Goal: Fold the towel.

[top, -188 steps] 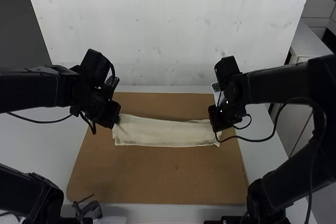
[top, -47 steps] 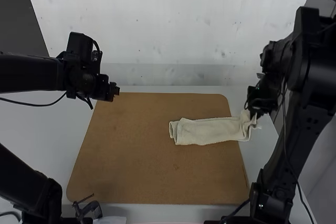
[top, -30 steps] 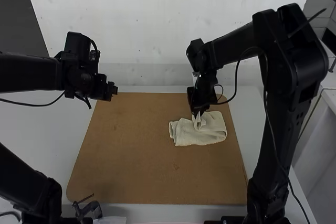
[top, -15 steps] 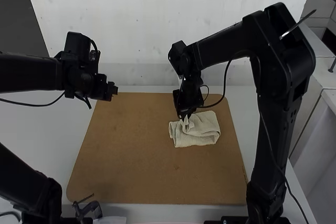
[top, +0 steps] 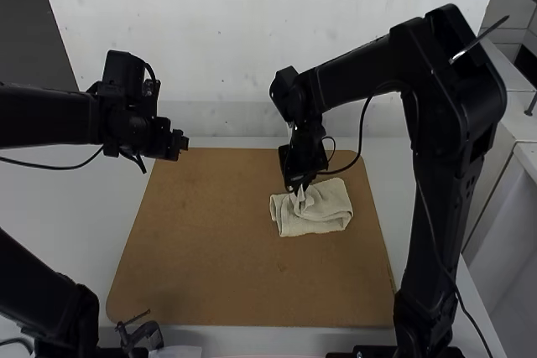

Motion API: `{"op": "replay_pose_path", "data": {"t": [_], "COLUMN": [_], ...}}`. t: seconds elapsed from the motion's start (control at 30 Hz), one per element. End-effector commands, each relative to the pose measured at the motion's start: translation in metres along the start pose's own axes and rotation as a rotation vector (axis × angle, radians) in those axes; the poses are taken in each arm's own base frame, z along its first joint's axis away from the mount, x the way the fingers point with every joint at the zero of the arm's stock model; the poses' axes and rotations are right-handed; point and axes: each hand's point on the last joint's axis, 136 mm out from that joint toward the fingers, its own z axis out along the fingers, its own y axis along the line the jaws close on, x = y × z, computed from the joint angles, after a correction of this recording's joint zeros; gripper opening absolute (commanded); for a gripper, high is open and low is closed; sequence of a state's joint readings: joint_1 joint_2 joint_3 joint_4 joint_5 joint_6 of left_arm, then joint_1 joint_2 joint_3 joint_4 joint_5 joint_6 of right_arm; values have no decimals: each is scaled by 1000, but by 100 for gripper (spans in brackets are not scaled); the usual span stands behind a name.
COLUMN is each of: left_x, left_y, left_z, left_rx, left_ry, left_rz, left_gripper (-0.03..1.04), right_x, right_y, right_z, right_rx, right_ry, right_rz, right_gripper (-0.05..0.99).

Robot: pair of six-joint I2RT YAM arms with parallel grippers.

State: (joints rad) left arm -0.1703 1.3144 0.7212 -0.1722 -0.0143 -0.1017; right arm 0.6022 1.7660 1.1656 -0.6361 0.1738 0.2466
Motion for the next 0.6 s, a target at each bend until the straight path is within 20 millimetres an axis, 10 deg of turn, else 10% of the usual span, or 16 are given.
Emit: {"op": "replay_pose_path", "data": {"t": [0.0,0.57], "left_x": [-2,1], "left_y": [2,2], "left_z": [-1,5], "left_rx": [5,5], "left_ry": [-14,0], "left_rz": [4,4], "left_gripper": [97,97], "right_x": [-19,17], "right_y": [-31,-3], "right_z": [-29,-20], "right_rx": [14,-11], "right_ry": [-91,-65], "right_rz": [61,-22], "right_gripper": [2,2]}}
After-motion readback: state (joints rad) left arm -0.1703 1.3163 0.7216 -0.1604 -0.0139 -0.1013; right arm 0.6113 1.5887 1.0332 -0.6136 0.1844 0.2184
